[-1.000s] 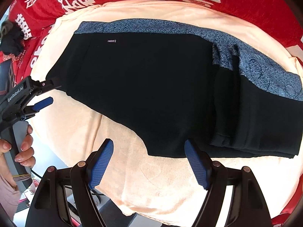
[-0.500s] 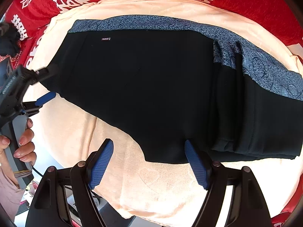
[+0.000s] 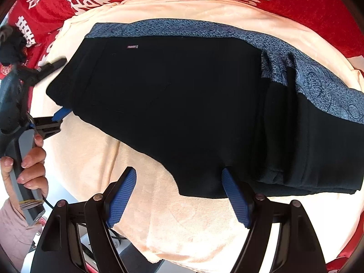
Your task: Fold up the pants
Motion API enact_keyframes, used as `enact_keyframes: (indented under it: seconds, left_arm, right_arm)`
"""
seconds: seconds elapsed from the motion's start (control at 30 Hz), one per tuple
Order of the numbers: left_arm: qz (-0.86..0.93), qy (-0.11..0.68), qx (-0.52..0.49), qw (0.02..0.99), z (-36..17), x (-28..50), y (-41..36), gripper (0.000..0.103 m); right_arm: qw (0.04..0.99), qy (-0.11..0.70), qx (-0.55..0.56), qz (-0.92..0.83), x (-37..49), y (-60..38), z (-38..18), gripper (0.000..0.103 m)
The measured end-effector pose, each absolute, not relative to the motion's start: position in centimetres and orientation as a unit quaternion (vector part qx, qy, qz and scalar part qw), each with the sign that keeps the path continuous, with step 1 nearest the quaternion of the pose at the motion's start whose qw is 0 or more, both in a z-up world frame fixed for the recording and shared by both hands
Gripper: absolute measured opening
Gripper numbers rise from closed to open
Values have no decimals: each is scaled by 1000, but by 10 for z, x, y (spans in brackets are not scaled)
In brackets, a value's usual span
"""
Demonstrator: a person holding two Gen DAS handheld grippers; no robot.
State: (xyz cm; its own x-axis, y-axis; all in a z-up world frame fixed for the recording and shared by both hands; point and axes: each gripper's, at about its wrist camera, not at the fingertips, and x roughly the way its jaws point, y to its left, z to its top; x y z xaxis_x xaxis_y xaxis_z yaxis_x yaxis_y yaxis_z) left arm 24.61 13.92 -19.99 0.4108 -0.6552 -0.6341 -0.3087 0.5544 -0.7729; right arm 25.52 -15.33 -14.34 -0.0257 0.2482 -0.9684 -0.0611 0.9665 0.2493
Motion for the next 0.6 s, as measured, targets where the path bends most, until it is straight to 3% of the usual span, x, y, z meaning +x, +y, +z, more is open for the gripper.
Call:
enact_keyframes:
  seconds: [0.13,0.23,0.27,0.4,0.6]
  left_arm:
    - [-80,558,-448,694,-215,252,140,97]
    - [-23,590,-357,723,-202,257,127,58]
    - [-8,600,-303,741,-197,258,119,39]
    - [-6,589,-132,797,-176,259,82,36]
    - [-31,502,130,854,-152,239,12,35]
  right_arm:
    - [702,698,70,122,258,-155,-139,80]
    - [708,689,71,133,264,-158,-132,80]
    - [710,687,73,136,267,-160,-128,80]
    - [717,677,84,144,296,-172,-111,80]
    - [699,677,140,182,366,-165,-91,80]
